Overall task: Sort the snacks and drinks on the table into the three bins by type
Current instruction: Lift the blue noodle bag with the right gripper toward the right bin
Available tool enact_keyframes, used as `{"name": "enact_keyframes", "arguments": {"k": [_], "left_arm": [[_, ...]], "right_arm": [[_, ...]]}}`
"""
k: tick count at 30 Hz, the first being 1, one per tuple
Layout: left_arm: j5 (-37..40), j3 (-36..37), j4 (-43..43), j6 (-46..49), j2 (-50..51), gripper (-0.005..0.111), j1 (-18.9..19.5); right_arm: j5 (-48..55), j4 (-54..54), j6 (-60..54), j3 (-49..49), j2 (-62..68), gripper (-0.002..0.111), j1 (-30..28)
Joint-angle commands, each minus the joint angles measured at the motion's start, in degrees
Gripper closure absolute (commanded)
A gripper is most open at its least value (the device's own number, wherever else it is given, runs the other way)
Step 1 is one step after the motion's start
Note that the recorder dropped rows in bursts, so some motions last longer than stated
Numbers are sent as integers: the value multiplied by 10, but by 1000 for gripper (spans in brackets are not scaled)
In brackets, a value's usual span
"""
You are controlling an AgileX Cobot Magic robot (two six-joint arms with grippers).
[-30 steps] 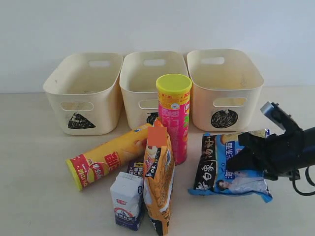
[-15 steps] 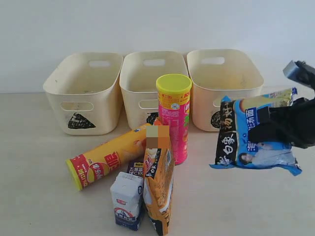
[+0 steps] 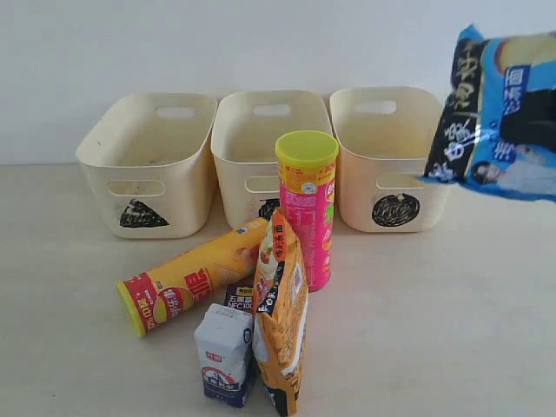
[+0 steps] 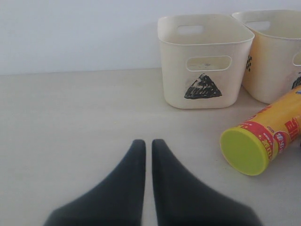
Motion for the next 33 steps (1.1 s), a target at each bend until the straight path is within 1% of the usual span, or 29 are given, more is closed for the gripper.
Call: {"name": "enact_keyframes", "arguments": {"k": [1,5,10,20,24,27,29,33], "left_arm": [[-6,-2,-2,-4,-2,103,-5],[-6,-2,-2,-4,-2,103,-5],[-6,-2,-2,-4,-2,103,-5],[-6,-2,-2,-4,-2,103,-5],[-6,-2,-2,-4,-2,103,-5],[-6,-2,-2,-4,-2,103,-5],[-6,-2,-2,-4,-2,103,-5],[-6,-2,-2,-4,-2,103,-5]], "right_arm": [[-31,3,2,-37,-37,108,-4],[-48,3,2,-102,-30,108,-2],[-58,1,-11,-181,24,108,-2],[-50,0,-11,-304,220,108,-1],[-48,-10,-11,-347,299,108,17],[-43,-47,-3,-386,354,108,39],[-48,-102,17,-414,383,108,56],[-64,-242,125,-473,437,108,82]]}}
